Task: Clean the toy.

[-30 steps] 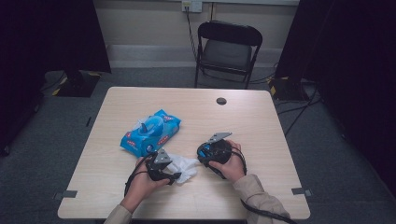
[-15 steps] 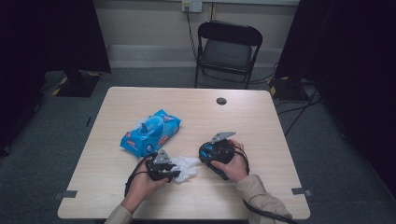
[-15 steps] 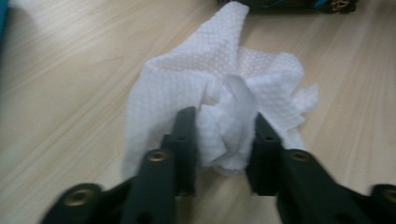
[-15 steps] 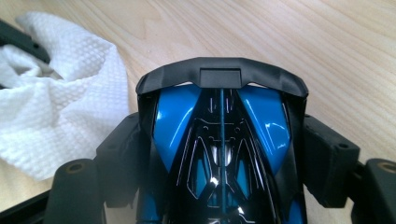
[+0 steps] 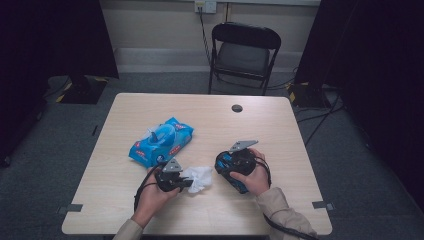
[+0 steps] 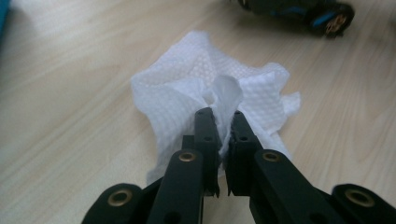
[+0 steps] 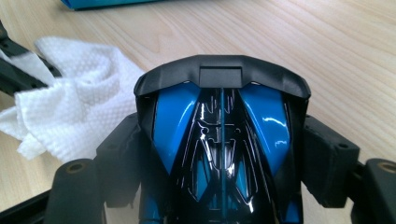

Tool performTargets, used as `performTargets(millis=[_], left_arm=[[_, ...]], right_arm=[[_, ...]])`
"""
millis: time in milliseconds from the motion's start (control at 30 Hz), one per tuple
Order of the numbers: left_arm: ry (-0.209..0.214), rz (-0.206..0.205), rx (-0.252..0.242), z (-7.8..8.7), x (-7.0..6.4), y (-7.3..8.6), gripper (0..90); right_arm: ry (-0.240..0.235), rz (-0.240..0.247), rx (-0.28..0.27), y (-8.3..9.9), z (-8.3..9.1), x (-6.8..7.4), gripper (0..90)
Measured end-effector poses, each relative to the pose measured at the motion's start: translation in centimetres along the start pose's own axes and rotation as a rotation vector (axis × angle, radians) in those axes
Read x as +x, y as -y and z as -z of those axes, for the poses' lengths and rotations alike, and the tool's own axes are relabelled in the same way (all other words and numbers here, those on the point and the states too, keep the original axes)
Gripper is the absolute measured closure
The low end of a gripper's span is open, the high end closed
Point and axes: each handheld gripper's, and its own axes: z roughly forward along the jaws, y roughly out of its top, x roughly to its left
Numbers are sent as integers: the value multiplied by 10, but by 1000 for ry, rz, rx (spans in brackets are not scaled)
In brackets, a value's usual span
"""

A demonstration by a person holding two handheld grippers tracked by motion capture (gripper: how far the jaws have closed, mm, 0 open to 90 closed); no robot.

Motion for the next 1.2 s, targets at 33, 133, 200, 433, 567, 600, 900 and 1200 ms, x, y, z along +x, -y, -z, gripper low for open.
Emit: performTargets(millis=[33,133,200,433,567,600,900,1200], left_arm=[[2,4,-11,3,0,-2,853],[-5,11,-45,9,2,-5,853],[-5,19,-56,11,3,-6,853],[3,31,-84,15,4,-8,853],[7,30,-99,17,2,-12,853],[10,27,-106,19,2,-13,853],[3,44,-146,27,4,-19,853],[1,50,-205,31,7,-39,854]], right_arm=[[-1,0,-1,0,1,0,256],[-5,-4,-14,0,4,0,256],[-11,-9,-23,0,7,0,256],[-12,-20,-56,-1,16,0,256],[-24,-36,-74,-1,20,-1,256],[-24,-36,-75,-1,21,0,256],[-44,-38,-113,-4,30,1,257],[-66,-57,-138,-7,36,3,256]])
